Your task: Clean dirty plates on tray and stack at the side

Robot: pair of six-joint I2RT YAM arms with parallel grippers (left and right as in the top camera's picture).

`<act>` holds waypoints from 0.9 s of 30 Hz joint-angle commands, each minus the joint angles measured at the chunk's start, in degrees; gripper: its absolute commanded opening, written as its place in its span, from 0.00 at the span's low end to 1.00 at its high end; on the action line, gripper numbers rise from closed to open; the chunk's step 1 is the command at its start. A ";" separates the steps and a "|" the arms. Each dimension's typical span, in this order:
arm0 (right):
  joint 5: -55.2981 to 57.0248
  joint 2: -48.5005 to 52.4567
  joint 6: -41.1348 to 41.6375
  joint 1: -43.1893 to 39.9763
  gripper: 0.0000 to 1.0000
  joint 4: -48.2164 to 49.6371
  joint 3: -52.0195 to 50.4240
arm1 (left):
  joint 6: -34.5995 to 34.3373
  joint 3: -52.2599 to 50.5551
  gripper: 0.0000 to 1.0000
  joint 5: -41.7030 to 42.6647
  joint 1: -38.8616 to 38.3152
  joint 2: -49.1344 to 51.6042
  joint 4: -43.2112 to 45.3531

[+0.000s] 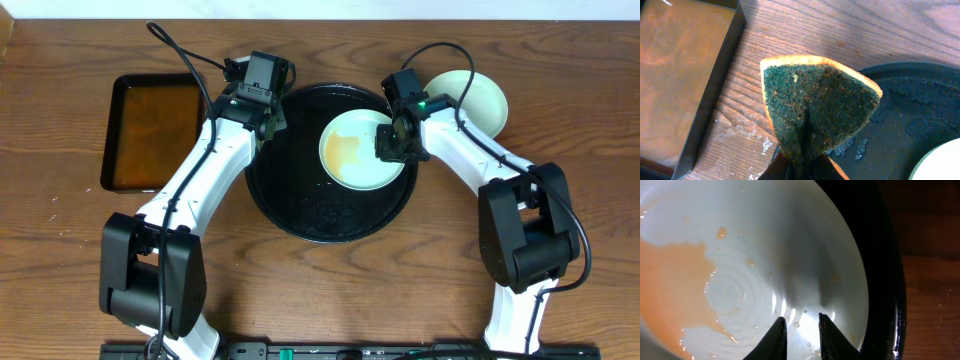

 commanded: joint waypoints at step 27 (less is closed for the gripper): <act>6.99 -0.20 6.99 -0.15 0.33 -6.69 2.32 | -0.44 -0.28 0.10 -1.42 -0.02 0.46 -0.09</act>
